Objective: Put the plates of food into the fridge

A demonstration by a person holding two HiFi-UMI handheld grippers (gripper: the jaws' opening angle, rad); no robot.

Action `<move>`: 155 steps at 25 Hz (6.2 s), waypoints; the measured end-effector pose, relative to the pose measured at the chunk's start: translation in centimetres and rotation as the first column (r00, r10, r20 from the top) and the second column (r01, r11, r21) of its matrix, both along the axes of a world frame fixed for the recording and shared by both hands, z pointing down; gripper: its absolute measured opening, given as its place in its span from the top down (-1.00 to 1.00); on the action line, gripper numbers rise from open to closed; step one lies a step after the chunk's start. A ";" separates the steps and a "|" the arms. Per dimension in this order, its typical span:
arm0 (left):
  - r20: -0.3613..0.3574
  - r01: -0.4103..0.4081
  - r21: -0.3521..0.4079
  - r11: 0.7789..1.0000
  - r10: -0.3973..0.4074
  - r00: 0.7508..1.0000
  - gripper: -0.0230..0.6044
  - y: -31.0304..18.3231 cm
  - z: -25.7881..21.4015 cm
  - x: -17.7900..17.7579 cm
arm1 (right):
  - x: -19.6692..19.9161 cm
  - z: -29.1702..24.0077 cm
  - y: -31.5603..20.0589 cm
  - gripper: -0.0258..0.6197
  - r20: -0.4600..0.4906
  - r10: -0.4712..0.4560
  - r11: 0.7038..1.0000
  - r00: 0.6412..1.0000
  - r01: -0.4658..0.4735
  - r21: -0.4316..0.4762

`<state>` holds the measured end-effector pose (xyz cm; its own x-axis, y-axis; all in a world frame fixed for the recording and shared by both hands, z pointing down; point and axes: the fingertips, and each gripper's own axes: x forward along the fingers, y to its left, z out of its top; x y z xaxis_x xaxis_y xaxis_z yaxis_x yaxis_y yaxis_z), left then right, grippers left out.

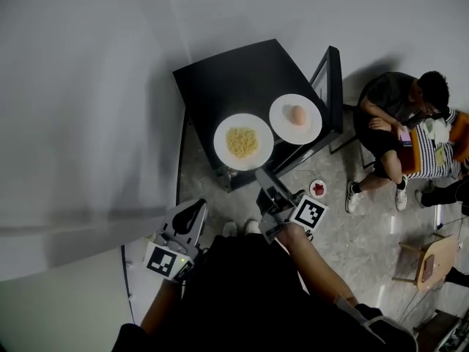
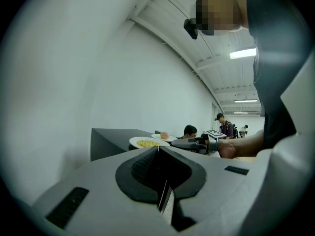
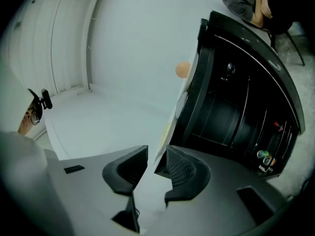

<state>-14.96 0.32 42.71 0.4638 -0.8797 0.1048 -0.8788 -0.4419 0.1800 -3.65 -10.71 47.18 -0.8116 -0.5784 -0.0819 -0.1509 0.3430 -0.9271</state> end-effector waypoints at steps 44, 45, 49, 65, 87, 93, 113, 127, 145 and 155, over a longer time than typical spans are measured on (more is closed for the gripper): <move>0.000 -0.013 -0.007 1.000 0.013 1.000 0.84 1.7 0.8 2.1 | 6.6 4.2 7.7 0.76 0.144 -0.046 0.953 0.989 0.087 -0.289; 0.002 -0.013 -0.009 1.000 0.013 1.000 0.84 1.8 0.9 2.2 | 6.8 5.0 7.7 0.76 0.134 -0.044 0.952 0.990 0.082 -0.296; 0.008 -0.009 -0.018 1.000 0.009 1.000 0.84 2.2 1.0 2.2 | 7.2 8.1 7.2 0.77 0.108 -0.025 0.940 0.994 0.060 -0.335; 0.041 0.008 -0.038 0.999 -0.007 0.999 0.84 2.0 1.8 1.9 | 4.8 17.2 0.9 0.78 -0.010 0.003 0.917 1.000 -0.007 -0.398; 0.008 0.076 -0.052 0.996 -0.076 0.997 0.84 0.9 1.1 1.2 | 0.1 20.1 -4.0 0.80 -0.005 0.037 0.858 0.999 -0.035 -0.512; 0.012 0.082 -0.059 0.995 -0.081 0.997 0.84 0.9 1.4 1.1 | -0.8 20.5 -5.0 0.81 -0.014 0.038 0.854 0.999 -0.040 -0.519; 0.015 0.080 -0.069 0.994 -0.079 0.997 0.84 1.0 1.7 0.5 | -2.8 20.5 -7.3 0.81 -0.041 0.063 0.845 0.997 -0.075 -0.529; 0.005 0.015 -0.016 1.000 -0.015 1.000 0.84 1.2 1.4 1.9 | 1.6 15.7 -4.6 0.48 -0.288 -0.018 0.983 0.958 -0.036 -0.181; -0.024 -0.052 -0.018 0.998 0.052 0.998 0.85 0.9 0.9 3.5 | 0.7 -1.3 5.5 0.83 -0.411 0.019 0.823 0.912 0.219 0.524; -0.021 -0.097 -0.007 0.995 0.097 0.995 0.85 0.5 0.7 4.9 | 1.4 -5.1 9.2 0.83 -0.469 0.090 0.702 0.879 0.278 0.656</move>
